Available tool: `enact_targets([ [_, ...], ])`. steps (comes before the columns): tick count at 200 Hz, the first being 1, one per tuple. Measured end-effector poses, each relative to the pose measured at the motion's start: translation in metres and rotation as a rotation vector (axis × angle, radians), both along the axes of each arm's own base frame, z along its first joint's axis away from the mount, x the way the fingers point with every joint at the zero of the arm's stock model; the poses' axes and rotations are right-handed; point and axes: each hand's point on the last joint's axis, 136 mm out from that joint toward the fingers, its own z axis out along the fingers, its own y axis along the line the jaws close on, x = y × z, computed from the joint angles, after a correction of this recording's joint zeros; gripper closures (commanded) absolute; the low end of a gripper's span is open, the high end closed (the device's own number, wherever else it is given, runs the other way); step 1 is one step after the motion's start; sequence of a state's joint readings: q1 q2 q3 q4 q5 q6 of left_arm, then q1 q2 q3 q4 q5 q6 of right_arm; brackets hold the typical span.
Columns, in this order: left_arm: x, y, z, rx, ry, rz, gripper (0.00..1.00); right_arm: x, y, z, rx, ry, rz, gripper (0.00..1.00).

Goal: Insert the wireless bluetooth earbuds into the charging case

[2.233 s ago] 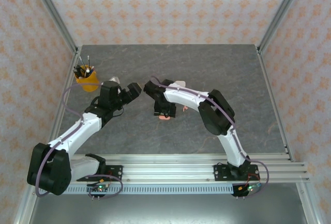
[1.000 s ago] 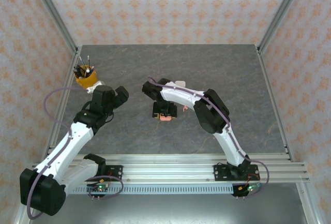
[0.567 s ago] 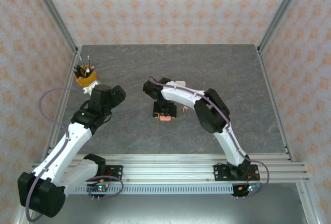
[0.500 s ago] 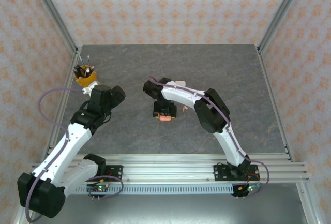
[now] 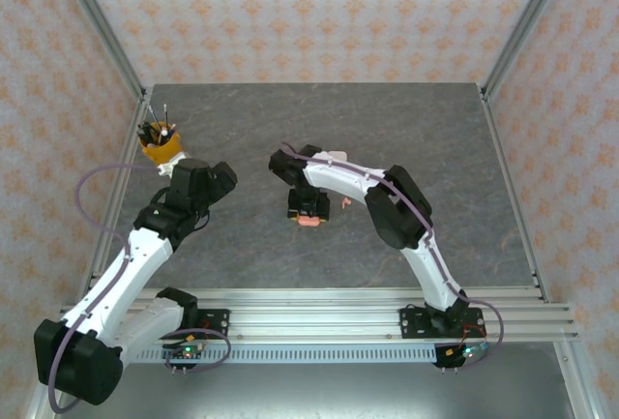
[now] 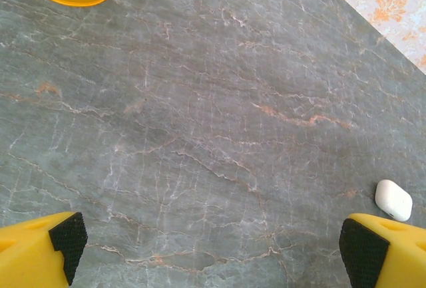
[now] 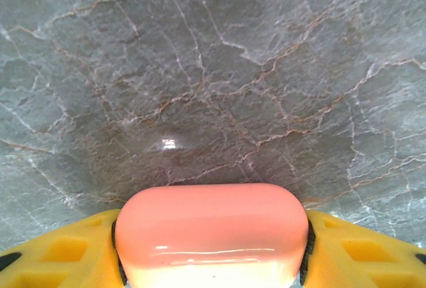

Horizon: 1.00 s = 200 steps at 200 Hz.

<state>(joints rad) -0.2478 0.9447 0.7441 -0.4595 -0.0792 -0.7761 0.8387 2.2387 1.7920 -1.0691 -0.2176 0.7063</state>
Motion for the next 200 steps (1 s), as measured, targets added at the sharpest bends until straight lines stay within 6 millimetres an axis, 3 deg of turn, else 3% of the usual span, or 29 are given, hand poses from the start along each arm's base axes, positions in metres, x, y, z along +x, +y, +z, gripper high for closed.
enact_targets([
  [70, 0.0, -0.005, -0.011, -0.016, 0.026, -0.022, 0.0, 0.001, 0.002, -0.004, 0.025, 0.0, -0.058, 0.31],
  [200, 0.004, -0.014, -0.021, -0.042, 0.049, -0.054, 0.0, 0.0, 0.002, -0.004, 0.031, 0.001, -0.099, 0.27],
])
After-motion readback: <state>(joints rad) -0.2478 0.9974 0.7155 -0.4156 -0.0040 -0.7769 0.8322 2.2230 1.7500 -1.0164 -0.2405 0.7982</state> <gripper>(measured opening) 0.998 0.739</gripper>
